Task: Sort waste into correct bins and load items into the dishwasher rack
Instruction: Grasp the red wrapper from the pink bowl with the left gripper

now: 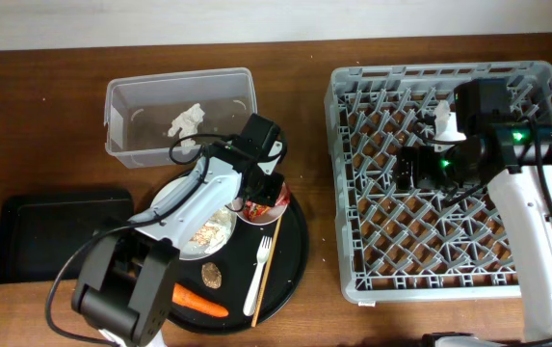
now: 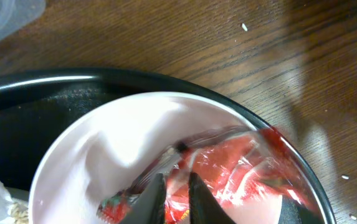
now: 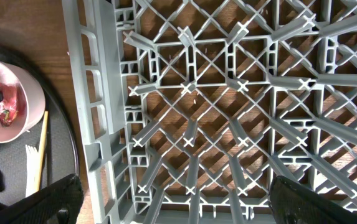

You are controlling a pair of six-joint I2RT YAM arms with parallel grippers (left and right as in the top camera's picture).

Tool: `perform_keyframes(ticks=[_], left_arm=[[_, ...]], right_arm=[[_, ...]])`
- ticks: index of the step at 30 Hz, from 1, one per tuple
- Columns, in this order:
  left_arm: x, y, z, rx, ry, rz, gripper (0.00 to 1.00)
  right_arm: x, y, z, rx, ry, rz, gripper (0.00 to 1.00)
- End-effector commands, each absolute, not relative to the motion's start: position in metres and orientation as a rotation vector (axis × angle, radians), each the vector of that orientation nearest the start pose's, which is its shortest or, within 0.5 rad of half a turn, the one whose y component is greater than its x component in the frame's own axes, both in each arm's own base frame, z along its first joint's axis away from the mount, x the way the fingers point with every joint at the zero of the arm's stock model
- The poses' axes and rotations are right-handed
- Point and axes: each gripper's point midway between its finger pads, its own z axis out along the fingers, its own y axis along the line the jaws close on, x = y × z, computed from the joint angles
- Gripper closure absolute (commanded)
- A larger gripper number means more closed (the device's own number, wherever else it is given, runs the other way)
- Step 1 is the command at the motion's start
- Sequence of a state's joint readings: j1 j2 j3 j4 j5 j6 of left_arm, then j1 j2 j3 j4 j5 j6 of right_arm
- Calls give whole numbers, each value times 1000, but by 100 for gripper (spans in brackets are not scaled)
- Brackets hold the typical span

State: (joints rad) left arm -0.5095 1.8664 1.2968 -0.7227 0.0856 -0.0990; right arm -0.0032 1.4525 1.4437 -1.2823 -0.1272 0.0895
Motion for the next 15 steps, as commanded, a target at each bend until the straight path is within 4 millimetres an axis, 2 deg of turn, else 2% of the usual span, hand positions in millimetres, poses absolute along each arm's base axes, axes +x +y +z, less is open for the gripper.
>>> perform_keyframes(ticks=[1, 2, 4, 7, 9, 11, 12, 14, 15], left_arm=[[341, -207, 40, 616, 2853, -223, 92], [341, -207, 40, 616, 2853, -223, 99], [341, -206, 40, 614, 2852, -215, 99], [350, -195, 45, 593, 2824, -108, 100], [356, -194, 57, 580, 2788, -91, 100], [360, -194, 80, 570, 2727, -104, 100], [360, -195, 84, 571, 2718, -107, 100], [357, -193, 80, 576, 2737, -100, 86], [354, -191, 77, 581, 2755, -94, 85]], right_arm=[[304, 18, 201, 99, 2853, 179, 2], [304, 18, 201, 99, 2854, 179, 2], [303, 18, 201, 99, 2856, 179, 2], [303, 18, 201, 99, 2856, 179, 2], [303, 18, 201, 99, 2856, 179, 2], [303, 18, 201, 99, 2856, 179, 2], [303, 18, 201, 99, 2856, 179, 2], [303, 18, 201, 99, 2856, 179, 2], [303, 18, 201, 99, 2856, 179, 2]])
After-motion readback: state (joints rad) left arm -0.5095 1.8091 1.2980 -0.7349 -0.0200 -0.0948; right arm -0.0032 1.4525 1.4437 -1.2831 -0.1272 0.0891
